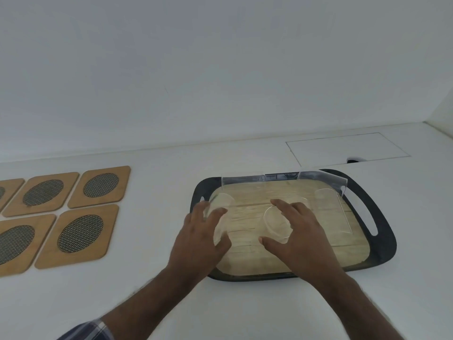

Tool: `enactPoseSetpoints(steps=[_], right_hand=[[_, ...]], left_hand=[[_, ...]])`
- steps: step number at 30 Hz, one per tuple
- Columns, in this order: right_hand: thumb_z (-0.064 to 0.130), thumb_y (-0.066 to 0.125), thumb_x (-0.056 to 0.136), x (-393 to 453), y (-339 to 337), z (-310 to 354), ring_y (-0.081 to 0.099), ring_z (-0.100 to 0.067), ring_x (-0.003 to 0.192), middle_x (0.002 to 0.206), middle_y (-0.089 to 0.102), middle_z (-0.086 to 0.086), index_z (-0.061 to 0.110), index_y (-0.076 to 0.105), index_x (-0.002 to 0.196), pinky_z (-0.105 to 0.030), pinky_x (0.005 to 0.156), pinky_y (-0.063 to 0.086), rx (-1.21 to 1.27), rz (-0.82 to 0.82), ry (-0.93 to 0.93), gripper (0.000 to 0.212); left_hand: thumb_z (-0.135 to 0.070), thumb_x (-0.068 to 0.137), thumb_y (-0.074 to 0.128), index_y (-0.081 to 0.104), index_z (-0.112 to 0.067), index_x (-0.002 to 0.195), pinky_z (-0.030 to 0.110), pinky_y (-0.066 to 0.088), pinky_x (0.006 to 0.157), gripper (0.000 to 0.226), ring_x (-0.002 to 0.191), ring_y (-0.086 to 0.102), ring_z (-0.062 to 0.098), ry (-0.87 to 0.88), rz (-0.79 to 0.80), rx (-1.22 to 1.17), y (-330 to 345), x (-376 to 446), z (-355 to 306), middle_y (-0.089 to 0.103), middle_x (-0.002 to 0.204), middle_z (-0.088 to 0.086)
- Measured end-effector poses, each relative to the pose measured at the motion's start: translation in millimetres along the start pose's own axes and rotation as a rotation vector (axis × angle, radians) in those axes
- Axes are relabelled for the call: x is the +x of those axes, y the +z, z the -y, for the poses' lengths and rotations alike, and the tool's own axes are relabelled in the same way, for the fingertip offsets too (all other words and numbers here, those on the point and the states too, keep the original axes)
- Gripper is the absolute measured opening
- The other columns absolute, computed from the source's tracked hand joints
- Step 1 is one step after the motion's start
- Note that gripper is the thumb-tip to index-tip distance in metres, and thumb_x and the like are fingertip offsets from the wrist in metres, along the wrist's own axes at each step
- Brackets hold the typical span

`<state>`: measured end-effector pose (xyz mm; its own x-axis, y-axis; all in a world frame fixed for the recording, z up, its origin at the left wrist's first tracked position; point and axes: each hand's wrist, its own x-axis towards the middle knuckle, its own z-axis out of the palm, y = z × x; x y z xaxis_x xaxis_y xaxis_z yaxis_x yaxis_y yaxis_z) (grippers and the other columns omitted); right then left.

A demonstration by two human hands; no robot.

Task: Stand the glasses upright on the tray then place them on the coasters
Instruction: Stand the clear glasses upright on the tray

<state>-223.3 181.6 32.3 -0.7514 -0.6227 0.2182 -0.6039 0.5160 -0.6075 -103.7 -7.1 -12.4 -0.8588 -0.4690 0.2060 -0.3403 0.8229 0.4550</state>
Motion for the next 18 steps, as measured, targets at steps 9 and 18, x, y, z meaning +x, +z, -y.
enactPoseSetpoints(steps=[9, 18], right_hand=[[0.041, 0.080, 0.069, 3, 5, 3, 0.046, -0.012, 0.112, 0.119, 0.051, 0.008, 0.033, 0.045, 0.139, -0.025, 0.092, 0.039, -0.023, -0.005, -0.012, 0.078], [0.042, 0.080, 0.070, 1, 4, 7, 0.046, -0.010, 0.111, 0.119, 0.050, 0.009, 0.034, 0.044, 0.140, -0.025, 0.092, 0.040, -0.029, 0.009, -0.009, 0.079]], left_hand=[[-0.045, 0.081, 0.064, 0.040, -0.035, 0.125, 0.016, 0.042, 0.076, 0.051, 0.100, 0.047, 0.003, 0.011, -0.097, -0.133, -51, -6, -1, 0.044, 0.118, -0.020], [-0.052, 0.074, 0.071, 0.035, -0.046, 0.120, 0.015, 0.037, 0.085, 0.059, 0.105, 0.045, -0.002, -0.077, 0.005, -0.245, -38, -10, -8, 0.045, 0.116, -0.027]])
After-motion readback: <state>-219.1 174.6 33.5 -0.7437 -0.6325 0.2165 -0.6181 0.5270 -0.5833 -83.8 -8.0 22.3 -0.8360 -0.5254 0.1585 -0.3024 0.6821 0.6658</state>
